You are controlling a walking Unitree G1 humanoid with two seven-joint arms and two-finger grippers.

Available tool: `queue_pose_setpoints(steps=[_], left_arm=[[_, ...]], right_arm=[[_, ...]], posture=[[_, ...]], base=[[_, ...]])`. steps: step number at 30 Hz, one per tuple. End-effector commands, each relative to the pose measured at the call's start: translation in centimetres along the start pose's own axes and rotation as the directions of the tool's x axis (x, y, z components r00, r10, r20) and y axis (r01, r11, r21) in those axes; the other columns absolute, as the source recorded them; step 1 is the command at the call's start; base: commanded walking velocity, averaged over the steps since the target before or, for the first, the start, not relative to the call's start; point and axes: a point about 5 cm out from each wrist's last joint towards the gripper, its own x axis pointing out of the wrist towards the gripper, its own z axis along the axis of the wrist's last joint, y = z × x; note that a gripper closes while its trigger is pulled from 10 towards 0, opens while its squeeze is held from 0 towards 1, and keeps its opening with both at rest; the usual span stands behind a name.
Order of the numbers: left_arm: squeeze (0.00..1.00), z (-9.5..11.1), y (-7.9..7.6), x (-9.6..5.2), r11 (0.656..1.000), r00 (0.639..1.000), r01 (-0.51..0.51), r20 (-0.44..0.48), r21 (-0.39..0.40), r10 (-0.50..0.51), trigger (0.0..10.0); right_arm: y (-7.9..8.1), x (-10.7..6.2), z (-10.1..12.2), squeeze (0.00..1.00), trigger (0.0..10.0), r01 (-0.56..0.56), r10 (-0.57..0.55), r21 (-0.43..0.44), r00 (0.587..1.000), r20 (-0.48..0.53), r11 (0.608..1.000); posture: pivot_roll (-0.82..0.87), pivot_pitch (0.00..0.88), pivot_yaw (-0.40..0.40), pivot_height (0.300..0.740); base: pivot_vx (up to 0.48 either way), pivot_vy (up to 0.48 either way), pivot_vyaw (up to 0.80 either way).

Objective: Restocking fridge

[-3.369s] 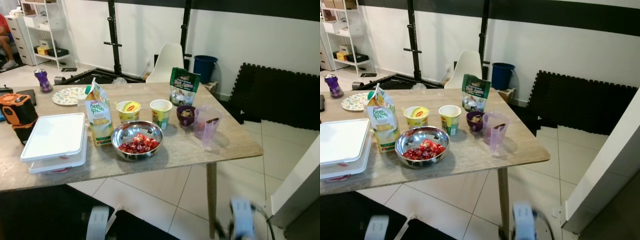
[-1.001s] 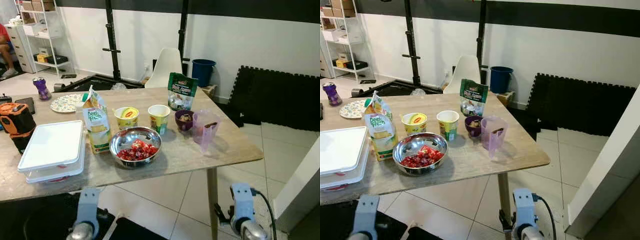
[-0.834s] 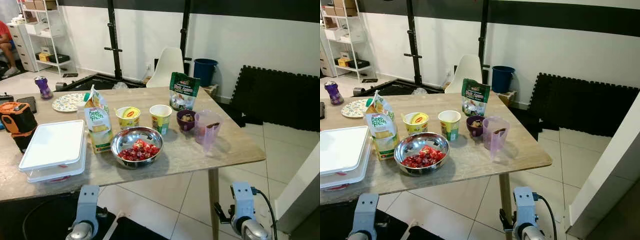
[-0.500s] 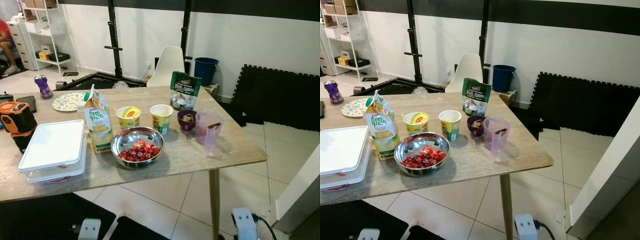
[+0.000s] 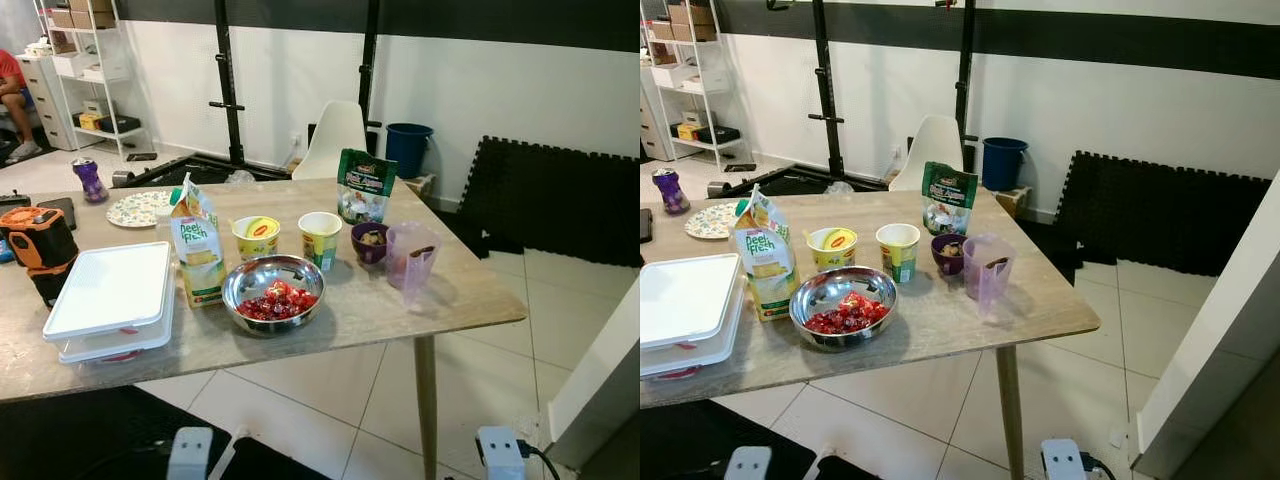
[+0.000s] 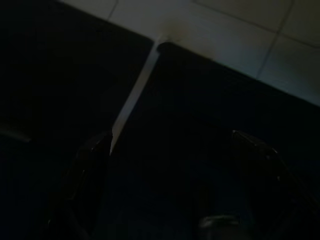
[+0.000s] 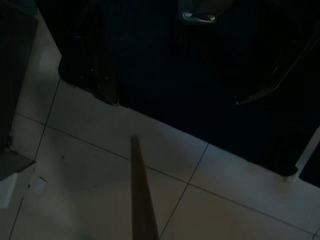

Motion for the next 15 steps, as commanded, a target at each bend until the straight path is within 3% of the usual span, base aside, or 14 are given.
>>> queue_pose_setpoints(steps=[1,9,15], left_arm=[[0.00,-0.1,-0.3,0.0,1.000,1.000,0.010,-0.003,0.003,-0.010,10.0],[0.00,-0.3,-0.6,0.0,0.999,1.000,0.024,-0.007,0.027,-0.024,10.0],[0.00,-0.6,-0.4,-0.1,0.999,1.000,0.017,-0.019,0.033,-0.017,10.0]], right_arm=[[-0.5,0.0,0.3,0.00,10.0,0.017,-0.017,0.011,1.000,0.005,1.000],[-0.9,0.1,0.8,0.00,10.0,0.033,-0.033,0.021,0.999,0.018,0.999],[-0.7,-0.2,-0.3,0.00,10.0,0.043,-0.043,0.029,0.999,-0.004,0.999]], posture=[[-0.04,0.065,-0.035,0.740],[-0.02,0.077,-0.010,0.740],[-0.04,0.062,0.003,0.740]], base=[[0.000,0.000,0.00],[0.000,0.000,0.00],[0.000,0.000,0.00]])
